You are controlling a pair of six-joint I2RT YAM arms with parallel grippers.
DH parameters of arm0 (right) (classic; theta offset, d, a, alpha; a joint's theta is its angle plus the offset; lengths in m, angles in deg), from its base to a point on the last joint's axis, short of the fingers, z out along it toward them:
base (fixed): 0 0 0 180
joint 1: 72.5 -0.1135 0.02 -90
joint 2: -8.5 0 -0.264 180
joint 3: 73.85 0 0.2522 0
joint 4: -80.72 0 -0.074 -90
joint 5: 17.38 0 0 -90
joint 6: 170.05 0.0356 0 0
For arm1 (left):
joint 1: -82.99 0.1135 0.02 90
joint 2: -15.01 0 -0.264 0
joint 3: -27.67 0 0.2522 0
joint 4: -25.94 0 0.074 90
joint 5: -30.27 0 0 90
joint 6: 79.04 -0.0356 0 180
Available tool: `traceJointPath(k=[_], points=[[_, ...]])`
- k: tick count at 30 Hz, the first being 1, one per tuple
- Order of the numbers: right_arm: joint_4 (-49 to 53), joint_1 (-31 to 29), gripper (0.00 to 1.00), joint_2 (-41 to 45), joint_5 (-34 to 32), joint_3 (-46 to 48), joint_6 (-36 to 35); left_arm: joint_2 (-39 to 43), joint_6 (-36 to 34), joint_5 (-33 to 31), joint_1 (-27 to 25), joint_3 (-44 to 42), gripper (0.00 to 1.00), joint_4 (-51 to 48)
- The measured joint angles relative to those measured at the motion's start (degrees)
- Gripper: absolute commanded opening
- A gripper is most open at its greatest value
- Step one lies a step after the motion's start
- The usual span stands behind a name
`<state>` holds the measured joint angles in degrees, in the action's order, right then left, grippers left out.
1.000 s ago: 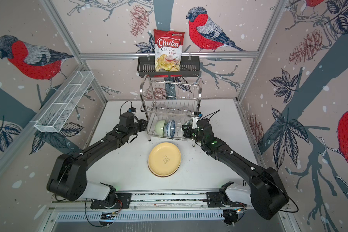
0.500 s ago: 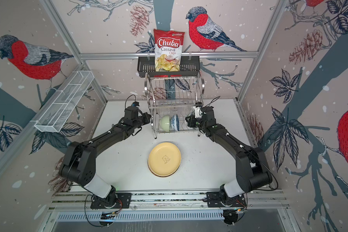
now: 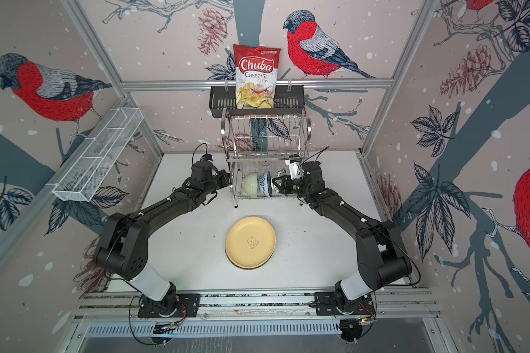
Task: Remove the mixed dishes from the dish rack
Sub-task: 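Lift the green-leaf bowl out of the rack with the right gripper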
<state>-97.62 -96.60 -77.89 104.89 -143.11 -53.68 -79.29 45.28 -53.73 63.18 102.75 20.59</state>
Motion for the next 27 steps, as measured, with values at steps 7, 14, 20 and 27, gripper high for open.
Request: traceJointPath(k=[7, 14, 20, 27], points=[[0.8, -1.6, 0.0, 6.6, -0.6, 5.2, 2.4, 1.6, 0.2, 0.6, -0.3, -1.1, 0.12, 0.1], [0.4, -3.6, 0.0, 13.2, -1.9, 8.9, 2.2, 4.1, 0.1, 1.3, -0.3, -3.3, 0.12, 0.1], [2.2, -3.6, 0.0, 14.9, -3.1, 11.0, 2.1, 6.3, 0.1, 1.3, -0.3, -4.9, 0.12, 0.3], [3.0, -5.7, 0.0, 15.8, -4.0, 10.9, 2.1, 8.5, 0.1, 1.3, -0.3, -6.9, 0.12, -0.1]])
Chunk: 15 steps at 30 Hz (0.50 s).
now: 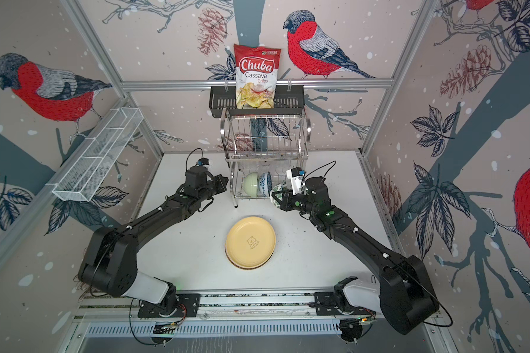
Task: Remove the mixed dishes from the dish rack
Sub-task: 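Lift the green-leaf bowl out of the rack with the right gripper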
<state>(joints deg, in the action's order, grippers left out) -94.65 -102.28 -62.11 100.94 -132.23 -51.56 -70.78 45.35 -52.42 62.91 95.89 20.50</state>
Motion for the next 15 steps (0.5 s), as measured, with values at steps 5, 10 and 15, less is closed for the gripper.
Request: traceJointPath(k=[5, 10, 15], points=[[0.6, -3.0, 0.0, -0.2, -1.6, -0.6, 0.0, 1.7, 0.0, 0.0, 0.0, -1.6, 0.12, 0.0], [2.0, -7.3, 0.0, -0.4, -4.8, -1.0, -0.1, 5.0, 0.0, -0.2, 0.0, -3.6, 0.15, -1.2], [5.6, -13.4, 0.0, -0.5, -10.5, -2.3, -1.5, 10.6, 0.1, -1.4, 0.0, -5.6, 0.23, -5.6]])
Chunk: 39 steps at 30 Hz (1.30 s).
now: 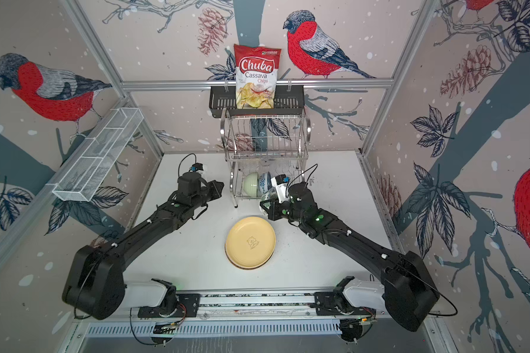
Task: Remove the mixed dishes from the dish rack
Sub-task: 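Lift the green-leaf bowl out of the rack with the right gripper, then carry the green-leaf bowl toward the left gripper above the yellow plate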
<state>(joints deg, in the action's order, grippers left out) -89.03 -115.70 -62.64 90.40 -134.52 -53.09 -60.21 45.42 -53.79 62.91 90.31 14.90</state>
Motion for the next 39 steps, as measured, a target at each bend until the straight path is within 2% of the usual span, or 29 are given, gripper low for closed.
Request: traceJointPath(k=[3, 6, 8, 11, 13, 20, 25, 30, 39], points=[[2.9, -4.2, 0.0, -0.4, -3.7, -1.4, -1.2, 3.8, 0.0, -0.4, 0.0, -0.9, 0.37, -3.6], [5.4, -8.4, 0.0, -2.0, -7.3, -3.3, -3.0, 7.4, -0.4, -0.3, 0.0, -1.8, 0.55, -7.9], [7.7, -11.5, 0.0, -3.8, -10.3, -4.8, -4.3, 10.1, -1.2, 0.1, 0.0, -2.5, 0.7, -10.9], [12.1, -15.7, 0.0, -7.0, -13.2, -8.3, -6.2, 13.8, -2.2, 1.4, 0.0, -2.7, 0.83, -15.0], [15.3, -18.8, 0.0, -9.2, -15.1, -11.2, -7.9, 15.6, -3.2, 3.0, 0.2, -2.5, 0.88, -17.0], [25.8, -30.1, 0.0, -17.3, -23.4, -21.7, -15.1, 16.3, -5.8, 13.6, 0.6, 0.6, 0.91, -23.0], [30.9, -34.9, 0.0, -20.5, -27.2, -26.0, -19.0, 15.5, -6.2, 22.5, 0.6, 0.7, 0.96, -24.8], [33.4, -36.0, 0.0, -20.8, -29.6, -28.1, -22.1, 15.1, -7.5, 28.3, 0.6, 1.2, 0.96, -28.9], [36.5, -36.2, 0.0, -22.7, -35.3, -33.6, -27.7, 15.1, -11.0, 29.4, 0.6, 2.0, 0.87, -38.0]])
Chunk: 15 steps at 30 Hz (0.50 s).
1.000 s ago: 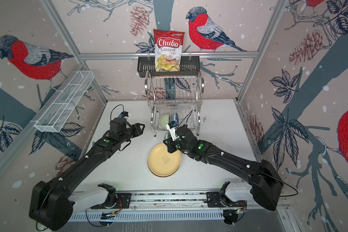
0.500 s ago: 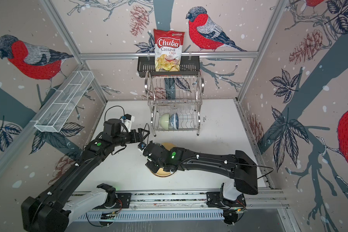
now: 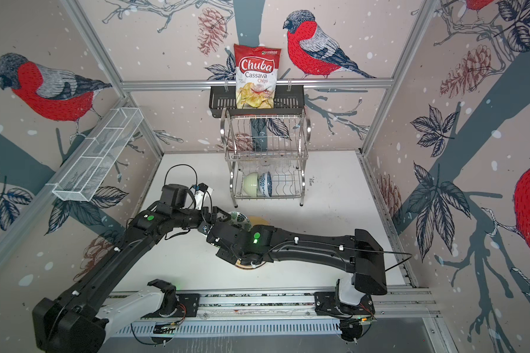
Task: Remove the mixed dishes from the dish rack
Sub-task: 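Carry the green-leaf bowl toward the left gripper above the yellow plate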
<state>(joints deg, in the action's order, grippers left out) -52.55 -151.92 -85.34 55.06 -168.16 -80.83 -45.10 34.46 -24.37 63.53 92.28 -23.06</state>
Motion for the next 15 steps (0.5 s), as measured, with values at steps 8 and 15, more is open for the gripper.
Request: traceJointPath(k=[8, 15], points=[[2.7, -0.2, 0.0, -4.7, -4.5, -4.7, -4.0, -0.7, -1.2, 0.6, -0.1, -1.4, 0.59, -1.4], [4.0, -1.0, 0.0, -7.4, -5.6, -6.6, -7.8, -0.5, 2.2, 0.7, -0.2, -3.5, 0.26, 2.6]])
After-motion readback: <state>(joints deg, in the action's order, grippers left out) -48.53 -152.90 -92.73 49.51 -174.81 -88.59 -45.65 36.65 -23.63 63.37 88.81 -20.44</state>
